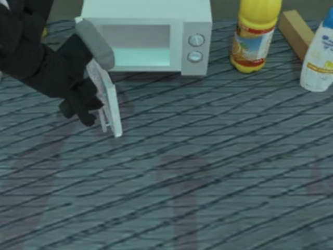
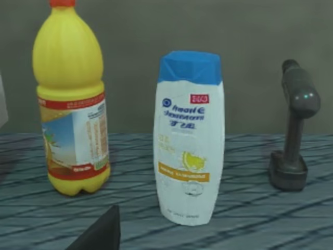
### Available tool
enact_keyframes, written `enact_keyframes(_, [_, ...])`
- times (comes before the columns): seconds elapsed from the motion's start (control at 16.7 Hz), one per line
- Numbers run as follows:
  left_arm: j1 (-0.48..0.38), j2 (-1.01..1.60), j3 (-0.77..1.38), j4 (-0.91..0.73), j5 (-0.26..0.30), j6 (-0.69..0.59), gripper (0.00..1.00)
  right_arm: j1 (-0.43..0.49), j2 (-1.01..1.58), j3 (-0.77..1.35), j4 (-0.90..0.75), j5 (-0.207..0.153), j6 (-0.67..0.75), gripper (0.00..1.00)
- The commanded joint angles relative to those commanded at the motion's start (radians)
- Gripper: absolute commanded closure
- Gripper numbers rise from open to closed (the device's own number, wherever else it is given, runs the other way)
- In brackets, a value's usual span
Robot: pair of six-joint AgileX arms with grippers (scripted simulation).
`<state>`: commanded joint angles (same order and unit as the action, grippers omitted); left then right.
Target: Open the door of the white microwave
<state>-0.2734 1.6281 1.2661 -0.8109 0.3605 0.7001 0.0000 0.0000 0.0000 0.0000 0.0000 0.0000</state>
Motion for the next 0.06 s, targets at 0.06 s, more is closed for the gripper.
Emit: enact_keyframes(0.06, [0.0, 0.0, 0.0, 0.0, 0.0, 0.0, 1.0, 0.0, 0.0, 0.0, 0.0, 0.0, 0.0, 0.0])
